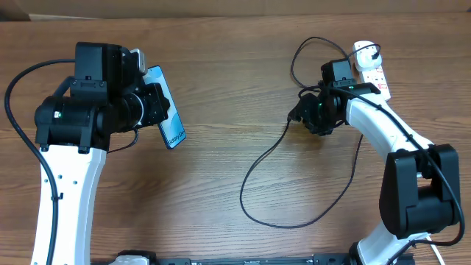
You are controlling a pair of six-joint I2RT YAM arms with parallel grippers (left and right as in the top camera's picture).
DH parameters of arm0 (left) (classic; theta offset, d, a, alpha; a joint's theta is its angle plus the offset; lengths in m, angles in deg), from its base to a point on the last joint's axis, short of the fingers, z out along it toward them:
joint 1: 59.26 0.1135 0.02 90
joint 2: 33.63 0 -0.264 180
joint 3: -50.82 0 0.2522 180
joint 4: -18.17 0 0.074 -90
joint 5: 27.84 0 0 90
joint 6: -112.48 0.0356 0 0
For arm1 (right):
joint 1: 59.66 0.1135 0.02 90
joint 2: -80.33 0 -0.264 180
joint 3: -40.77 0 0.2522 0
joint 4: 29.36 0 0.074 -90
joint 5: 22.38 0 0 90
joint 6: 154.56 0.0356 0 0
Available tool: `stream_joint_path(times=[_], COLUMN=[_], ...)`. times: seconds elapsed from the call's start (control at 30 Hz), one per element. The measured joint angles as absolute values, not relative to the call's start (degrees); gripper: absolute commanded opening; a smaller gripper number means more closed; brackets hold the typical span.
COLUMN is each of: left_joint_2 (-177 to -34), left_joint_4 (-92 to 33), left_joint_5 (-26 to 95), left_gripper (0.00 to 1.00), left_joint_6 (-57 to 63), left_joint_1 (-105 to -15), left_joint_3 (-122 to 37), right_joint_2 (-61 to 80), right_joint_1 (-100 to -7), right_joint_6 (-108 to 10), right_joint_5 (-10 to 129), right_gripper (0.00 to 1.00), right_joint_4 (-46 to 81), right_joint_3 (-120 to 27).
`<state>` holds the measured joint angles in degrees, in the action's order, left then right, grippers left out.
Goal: Plug charger to phone and switch on socket
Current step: 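Lower the right gripper over the black cable's USB-C plug and close on it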
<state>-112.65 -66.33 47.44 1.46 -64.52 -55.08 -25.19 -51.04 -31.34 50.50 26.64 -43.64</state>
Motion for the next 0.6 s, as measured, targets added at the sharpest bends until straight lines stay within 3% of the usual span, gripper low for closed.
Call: stream_joint_path(times=[0.6], left_joint_2=[-112.65], left_joint_4=[-65.87], left_joint_5=[47.22], left_gripper=[0.04], left_joint_6=[1.46], left_joint_1=[-64.52], left_joint_3=[-54.99], right_joint_2=[-25.67], right_joint_1=[-50.93], right_joint_6=[-29.77], right_joint_5=[50.52], right_gripper=[0.51], right_joint_4=[19.51], right_joint_3=[-38.83])
